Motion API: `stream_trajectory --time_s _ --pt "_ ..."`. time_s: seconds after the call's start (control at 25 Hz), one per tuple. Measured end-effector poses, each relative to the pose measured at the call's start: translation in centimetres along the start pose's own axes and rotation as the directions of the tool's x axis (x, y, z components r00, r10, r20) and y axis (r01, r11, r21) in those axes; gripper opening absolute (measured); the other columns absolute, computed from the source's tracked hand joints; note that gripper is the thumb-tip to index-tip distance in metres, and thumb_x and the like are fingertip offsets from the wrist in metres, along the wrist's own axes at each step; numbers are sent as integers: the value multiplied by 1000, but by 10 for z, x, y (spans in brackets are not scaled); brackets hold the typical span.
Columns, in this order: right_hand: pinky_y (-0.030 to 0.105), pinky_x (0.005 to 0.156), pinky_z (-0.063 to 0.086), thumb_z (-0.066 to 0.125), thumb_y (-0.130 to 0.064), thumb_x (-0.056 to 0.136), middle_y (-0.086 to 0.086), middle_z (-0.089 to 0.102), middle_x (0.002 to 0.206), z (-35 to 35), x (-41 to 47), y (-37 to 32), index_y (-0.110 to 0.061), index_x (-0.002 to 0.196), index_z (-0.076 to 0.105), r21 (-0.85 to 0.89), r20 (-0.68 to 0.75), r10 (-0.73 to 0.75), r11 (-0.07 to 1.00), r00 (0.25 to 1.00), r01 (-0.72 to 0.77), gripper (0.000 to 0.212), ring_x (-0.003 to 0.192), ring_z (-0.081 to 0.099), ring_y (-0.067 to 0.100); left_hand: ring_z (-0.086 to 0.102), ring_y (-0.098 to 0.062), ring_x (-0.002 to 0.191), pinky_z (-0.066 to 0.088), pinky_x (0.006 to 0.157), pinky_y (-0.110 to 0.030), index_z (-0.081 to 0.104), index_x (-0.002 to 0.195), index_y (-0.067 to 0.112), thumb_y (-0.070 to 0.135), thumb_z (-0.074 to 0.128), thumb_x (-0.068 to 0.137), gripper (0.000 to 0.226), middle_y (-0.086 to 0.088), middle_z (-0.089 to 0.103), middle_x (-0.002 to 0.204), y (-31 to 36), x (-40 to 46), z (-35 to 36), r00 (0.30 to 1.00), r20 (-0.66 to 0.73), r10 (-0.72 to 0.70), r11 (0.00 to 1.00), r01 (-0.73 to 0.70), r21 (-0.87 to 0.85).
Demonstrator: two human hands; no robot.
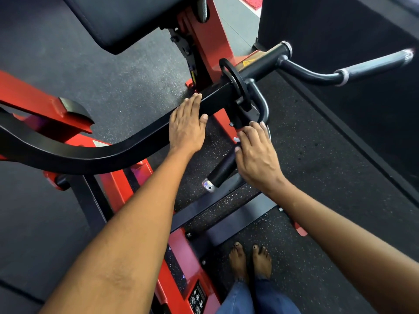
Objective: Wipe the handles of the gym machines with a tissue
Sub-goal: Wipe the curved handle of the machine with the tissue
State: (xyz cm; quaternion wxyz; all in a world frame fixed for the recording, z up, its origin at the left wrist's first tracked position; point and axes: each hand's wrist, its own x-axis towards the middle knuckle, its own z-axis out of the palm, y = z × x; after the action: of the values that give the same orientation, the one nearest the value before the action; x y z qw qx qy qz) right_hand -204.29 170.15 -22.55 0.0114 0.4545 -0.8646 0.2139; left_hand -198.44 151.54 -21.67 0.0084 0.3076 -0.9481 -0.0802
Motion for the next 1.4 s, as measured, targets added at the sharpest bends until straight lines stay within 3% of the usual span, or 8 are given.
stream_trajectory --time_s 0.16,0.48,0.6,0.72,0.92,1.08,1.24,1.4 --pt "41 115 19 41 -17 89 14 59 92 18 -24 -38 3 94 64 109 76 -260 962 963 252 30 101 56 33 14 -20 148 10 116 -35 14 154 17 34 27 105 54 0 17 161 1 -1 -1 1000 14 4 1000 -4 2" --pt "34 113 22 30 -11 96 13 53 134 11 -38 -15 1 122 59 371 309 -676 733 669 570 41 130 44 22 15 -20 147 11 117 -35 14 154 17 34 29 105 54 0 18 161 1 -1 0 1000 0 -12 1000 12 15" --pt "20 106 34 47 -6 93 15 59 125 -26 -27 17 1 114 63 458 209 -304 870 929 182 27 120 48 -1 14 -20 148 10 117 -36 12 155 18 35 29 105 55 0 18 161 3 -2 -1 1000 10 -25 999 25 20" --pt "18 105 34 54 7 83 18 61 117 -43 -1 28 4 110 64 328 -60 63 944 996 -40 29 112 54 25 14 -20 148 9 118 -36 11 155 18 35 29 105 56 0 17 161 4 -2 2 1000 -1 -29 999 29 22" --pt "35 119 2 36 9 83 21 9 154 -38 13 11 6 143 24 17 475 -147 987 867 158 62 144 -2 32 13 -19 148 9 118 -36 11 155 18 36 28 105 56 0 16 161 3 -2 3 1000 3 -29 999 29 28" --pt "38 94 46 54 5 84 15 63 112 -41 20 19 1 102 68 71 244 -100 994 965 85 23 113 51 32 15 -20 148 9 117 -35 12 155 18 35 29 105 55 0 17 161 3 -1 3 1000 -7 -23 1000 23 21" --pt "34 54 49 41 -8 83 6 52 80 -10 -19 -35 -4 77 64 156 218 -302 950 928 272 24 81 42 21 17 -20 147 10 116 -34 14 154 18 33 31 105 55 1 20 160 3 -2 3 999 -29 -23 999 23 24" --pt "35 60 52 43 -6 86 8 54 87 -9 -25 -16 -5 89 66 210 113 -351 923 930 323 23 89 41 20 17 -20 147 11 117 -36 14 154 18 34 32 105 55 0 19 160 2 -1 3 1000 -14 -8 1000 9 14"
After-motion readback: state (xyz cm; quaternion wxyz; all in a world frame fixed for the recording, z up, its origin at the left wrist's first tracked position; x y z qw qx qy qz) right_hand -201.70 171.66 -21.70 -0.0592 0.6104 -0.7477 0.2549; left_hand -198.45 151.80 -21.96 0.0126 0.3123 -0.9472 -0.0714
